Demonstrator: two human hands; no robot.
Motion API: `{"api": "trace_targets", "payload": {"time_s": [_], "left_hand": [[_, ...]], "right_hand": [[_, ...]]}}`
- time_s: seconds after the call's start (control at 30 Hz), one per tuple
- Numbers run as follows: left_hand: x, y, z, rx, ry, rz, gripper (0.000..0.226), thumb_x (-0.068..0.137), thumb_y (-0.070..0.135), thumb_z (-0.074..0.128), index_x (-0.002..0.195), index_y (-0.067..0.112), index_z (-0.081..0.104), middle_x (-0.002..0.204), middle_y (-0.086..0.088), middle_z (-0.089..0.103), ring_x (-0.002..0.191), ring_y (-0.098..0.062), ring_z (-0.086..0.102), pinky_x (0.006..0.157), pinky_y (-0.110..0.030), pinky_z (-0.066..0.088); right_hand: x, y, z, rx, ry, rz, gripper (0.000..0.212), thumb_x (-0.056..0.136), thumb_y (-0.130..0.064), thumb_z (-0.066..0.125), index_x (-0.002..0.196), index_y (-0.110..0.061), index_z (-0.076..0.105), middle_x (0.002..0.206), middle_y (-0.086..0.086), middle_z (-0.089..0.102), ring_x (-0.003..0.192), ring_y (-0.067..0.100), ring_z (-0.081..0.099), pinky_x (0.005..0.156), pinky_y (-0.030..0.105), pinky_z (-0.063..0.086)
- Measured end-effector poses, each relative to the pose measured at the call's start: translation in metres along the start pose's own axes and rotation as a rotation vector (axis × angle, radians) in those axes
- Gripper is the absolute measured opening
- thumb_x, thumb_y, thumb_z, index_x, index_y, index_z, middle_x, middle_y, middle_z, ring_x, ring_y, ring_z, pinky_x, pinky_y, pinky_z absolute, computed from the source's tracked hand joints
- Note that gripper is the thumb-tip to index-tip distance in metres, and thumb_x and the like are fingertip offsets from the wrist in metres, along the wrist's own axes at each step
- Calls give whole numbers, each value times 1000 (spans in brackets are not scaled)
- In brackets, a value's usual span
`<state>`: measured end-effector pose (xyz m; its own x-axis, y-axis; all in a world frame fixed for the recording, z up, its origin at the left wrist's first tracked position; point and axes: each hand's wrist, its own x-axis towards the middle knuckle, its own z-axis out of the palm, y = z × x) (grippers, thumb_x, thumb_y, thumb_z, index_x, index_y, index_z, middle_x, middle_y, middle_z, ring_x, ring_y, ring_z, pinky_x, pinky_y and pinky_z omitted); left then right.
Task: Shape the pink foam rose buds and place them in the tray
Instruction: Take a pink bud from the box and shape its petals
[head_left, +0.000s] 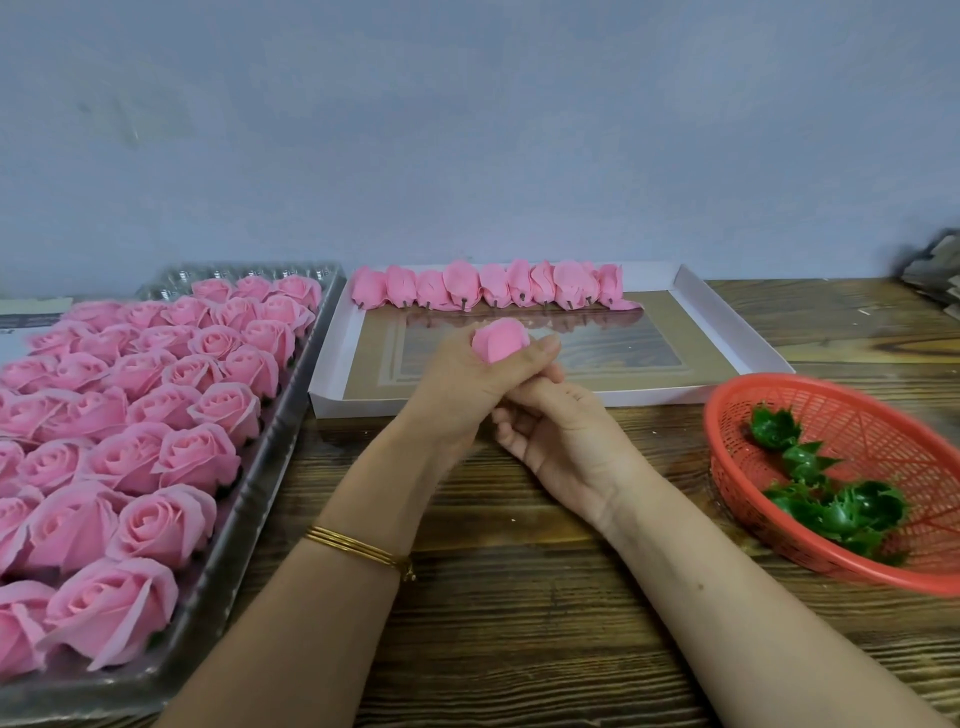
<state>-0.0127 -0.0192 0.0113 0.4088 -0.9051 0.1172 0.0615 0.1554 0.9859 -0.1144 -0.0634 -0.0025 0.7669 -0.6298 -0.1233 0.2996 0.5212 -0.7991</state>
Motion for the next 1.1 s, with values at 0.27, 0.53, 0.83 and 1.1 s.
{"api": "trace_targets", "payload": {"time_s": [0.27, 0.53, 0.83, 1.1], "left_hand": [[3, -8, -2, -20, 79, -10, 23, 78, 34, 77, 61, 20, 71, 82, -13, 74, 78, -24, 70, 76, -38, 58], [7, -13, 1, 3, 192, -31, 44, 81, 29, 78, 96, -11, 66, 81, -13, 71, 70, -19, 69, 68, -35, 57], [2, -1, 0, -27, 28, -127, 23, 82, 34, 72, 72, 14, 75, 79, -2, 74, 72, -14, 65, 72, -33, 50], [6, -7, 1, -44, 144, -122, 25, 87, 29, 72, 77, 7, 70, 80, -10, 74, 65, -17, 69, 60, -26, 54]], "right_hand": [[2, 3, -1, 18, -22, 2, 19, 68, -2, 68, 86, -7, 66, 71, 3, 65, 65, 10, 62, 61, 17, 53], [0, 5, 1, -86, 51, -137, 18, 82, 12, 61, 84, -5, 66, 70, 6, 65, 64, 10, 61, 64, 17, 52], [0, -3, 2, 96, -34, 89, 10, 92, -6, 53, 87, -8, 62, 69, 4, 61, 59, 9, 59, 59, 17, 52], [-1, 6, 6, -37, 53, -78, 14, 84, 10, 61, 92, -2, 64, 69, 2, 66, 65, 7, 62, 63, 16, 52]]}}
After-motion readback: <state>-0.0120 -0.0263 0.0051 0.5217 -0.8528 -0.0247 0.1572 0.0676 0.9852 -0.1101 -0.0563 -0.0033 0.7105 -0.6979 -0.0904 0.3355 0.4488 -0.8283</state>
